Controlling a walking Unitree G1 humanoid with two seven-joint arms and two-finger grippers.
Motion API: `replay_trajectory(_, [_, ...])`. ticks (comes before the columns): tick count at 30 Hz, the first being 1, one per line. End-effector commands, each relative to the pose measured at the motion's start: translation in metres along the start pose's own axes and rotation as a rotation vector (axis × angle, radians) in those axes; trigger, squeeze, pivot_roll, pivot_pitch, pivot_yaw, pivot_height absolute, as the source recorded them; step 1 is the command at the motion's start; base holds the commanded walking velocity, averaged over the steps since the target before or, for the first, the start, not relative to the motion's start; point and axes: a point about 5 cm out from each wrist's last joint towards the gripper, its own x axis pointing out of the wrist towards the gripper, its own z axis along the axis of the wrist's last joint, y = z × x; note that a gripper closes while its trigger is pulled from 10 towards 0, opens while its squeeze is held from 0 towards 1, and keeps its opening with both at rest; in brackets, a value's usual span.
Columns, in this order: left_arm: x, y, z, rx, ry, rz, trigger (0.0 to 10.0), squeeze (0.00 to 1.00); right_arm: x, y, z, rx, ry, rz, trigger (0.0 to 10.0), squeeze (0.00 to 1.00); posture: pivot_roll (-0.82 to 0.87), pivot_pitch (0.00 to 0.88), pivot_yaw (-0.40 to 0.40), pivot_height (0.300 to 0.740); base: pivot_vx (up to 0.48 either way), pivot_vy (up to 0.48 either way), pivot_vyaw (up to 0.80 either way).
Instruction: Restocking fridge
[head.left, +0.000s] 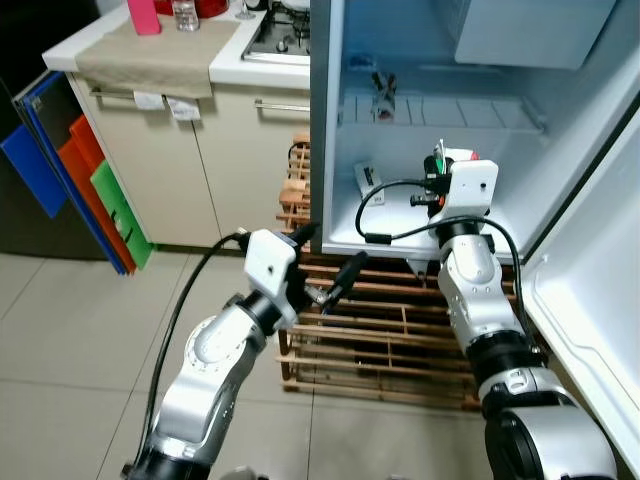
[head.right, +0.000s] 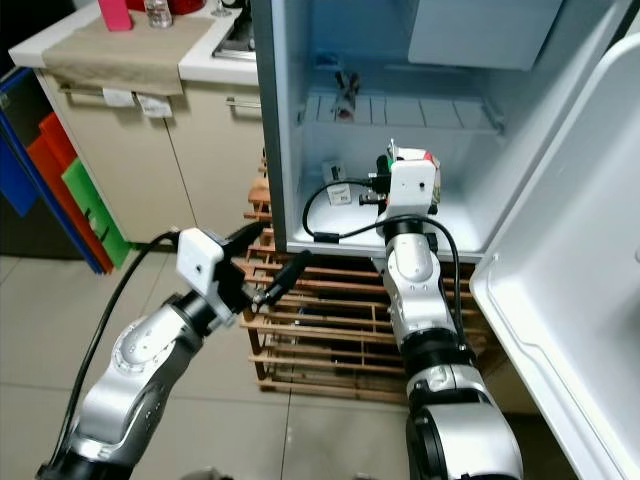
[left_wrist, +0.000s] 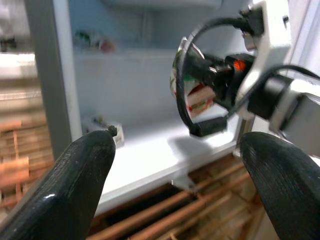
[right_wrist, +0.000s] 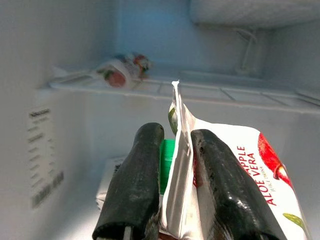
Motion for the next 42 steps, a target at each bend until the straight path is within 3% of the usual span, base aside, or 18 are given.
replay_trajectory(1, [-0.004, -0.004, 0.004, -0.003, 0.000, 0.002, 10.0, 0.00, 0.006, 0.004, 0.008, -0.011, -0.034, -0.005, 10.0, 0.00, 0.06, 0.088, -0.011, 0.740, 0.000, 0.000, 0.00])
replay_trajectory(9, [-0.025, -0.006, 0.016, -0.005, 0.028, 0.054, 10.0, 0.00, 0.008, 0.027, 0.020, 0.003, -0.110, 0.019, 10.0, 0.00, 0.09, 0.170, 0.007, 0.740, 0.000, 0.000, 0.00])
replay_trajectory(18, [-0.023, -0.022, 0.017, -0.031, 0.044, 0.054, 10.0, 0.00, 0.015, 0.052, 0.030, -0.005, -0.134, 0.083, 10.0, 0.00, 0.09, 0.206, -0.015, 0.740, 0.000, 0.000, 0.00])
replay_trajectory(24, [-0.030, -0.020, 0.022, -0.030, 0.052, 0.090, 10.0, 0.00, 0.019, 0.058, 0.032, 0.021, -0.127, 0.110, 10.0, 0.00, 0.12, 0.224, -0.017, 0.740, 0.000, 0.000, 0.00])
replay_trajectory(30, [-0.035, -0.024, 0.027, -0.022, 0.061, 0.092, 10.0, 0.00, 0.027, 0.056, 0.034, 0.184, -0.057, 0.055, 10.0, 0.00, 0.15, 0.243, 0.002, 0.740, 0.000, 0.000, 0.00])
replay_trajectory(42, [-0.044, -0.030, 0.031, -0.030, 0.074, 0.119, 10.0, 0.00, 0.034, 0.060, 0.038, 0.072, -0.020, 0.054, 10.0, 0.00, 0.18, 0.284, 0.005, 0.740, 0.000, 0.000, 0.00])
